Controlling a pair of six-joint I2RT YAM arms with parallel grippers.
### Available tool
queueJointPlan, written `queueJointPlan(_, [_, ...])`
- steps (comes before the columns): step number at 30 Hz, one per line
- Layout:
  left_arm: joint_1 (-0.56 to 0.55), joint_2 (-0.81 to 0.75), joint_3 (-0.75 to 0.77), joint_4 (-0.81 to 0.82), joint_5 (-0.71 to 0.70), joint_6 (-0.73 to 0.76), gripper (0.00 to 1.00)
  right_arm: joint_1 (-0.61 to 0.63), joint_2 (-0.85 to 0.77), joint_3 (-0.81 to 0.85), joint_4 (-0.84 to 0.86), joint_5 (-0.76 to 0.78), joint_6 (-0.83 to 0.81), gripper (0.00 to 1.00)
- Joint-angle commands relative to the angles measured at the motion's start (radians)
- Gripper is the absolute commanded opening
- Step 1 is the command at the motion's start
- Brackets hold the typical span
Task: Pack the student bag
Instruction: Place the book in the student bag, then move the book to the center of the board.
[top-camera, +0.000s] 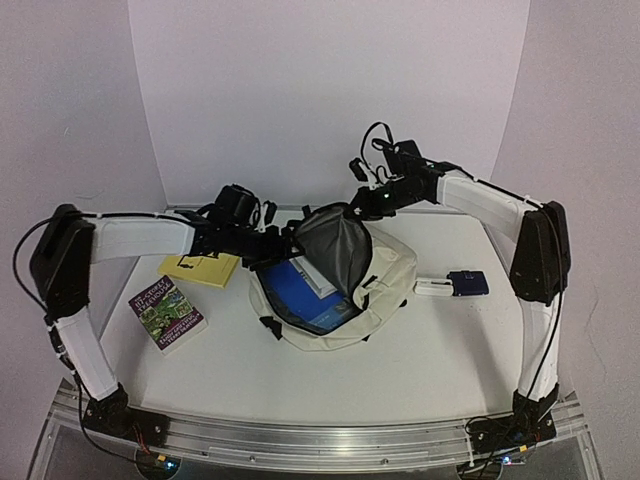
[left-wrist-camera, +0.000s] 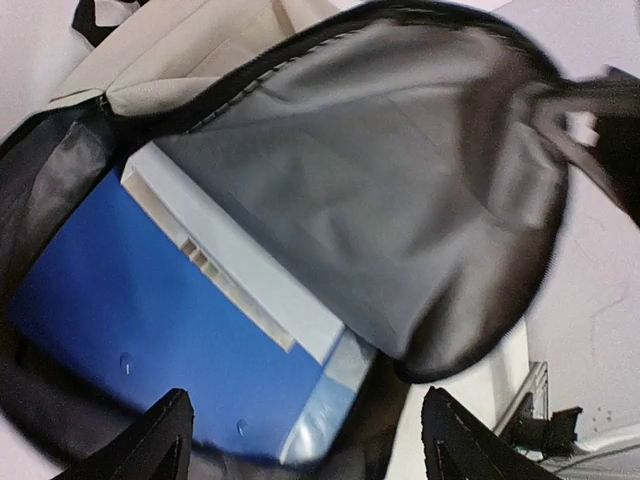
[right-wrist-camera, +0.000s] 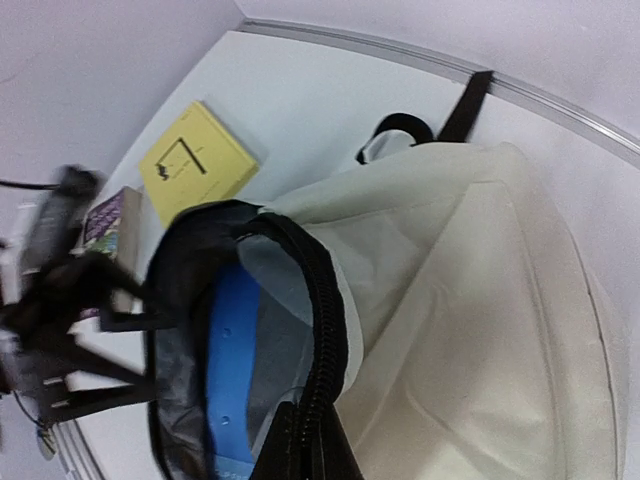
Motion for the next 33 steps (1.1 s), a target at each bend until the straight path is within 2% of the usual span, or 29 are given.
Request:
queueJointPlan(1, [0.000,-0.273,-0.173,-0.055,-0.107,-0.086,0.81,0.001,0.074,0.037,0.021,0.216,-0.085,0.00])
queueJointPlan(5, [0.001,-0.446,-0.319,-0.140,-0.216,-0.172,0.84,-0.010,0.137,0.004,0.021,0.451,-0.204,0.00])
queueJointPlan(7, [0.003,-0.517,-0.377,-0.182,-0.275,-0.220,0.87,-0.010,0.166,-0.038,0.020,0.487,-0.233,0.06])
queueJointPlan(10, [0.010,-0.613,-0.434,-0.275,-0.366,-0.293,0.91,-0.004,0.177,-0.102,0.018,0.458,-0.240,0.34])
queueJointPlan(14, [0.024,-0.695,-0.466,-0.428,-0.441,-0.389,0.99,0.000,0.132,-0.125,0.015,0.432,-0.225,0.65])
queueJointPlan(20, [0.087,-0.757,-0.535,-0.548,-0.460,-0.502,1.00,-0.001,-0.008,-0.101,0.002,0.353,-0.193,0.92])
queueJointPlan(22, [0.126,-0.752,-0.546,-0.582,-0.464,-0.513,1.00,0.000,-0.049,-0.094,-0.008,0.302,-0.185,0.97])
queueJointPlan(26, [0.242,-0.691,-0.543,-0.644,-0.472,-0.506,1.00,0.011,-0.104,-0.090,-0.020,0.237,-0.172,0.98])
queueJointPlan(33, [0.502,-0.581,-0.514,-0.550,-0.403,-0.329,1.00,0.050,-0.150,-0.112,-0.028,0.182,-0.174,0.98])
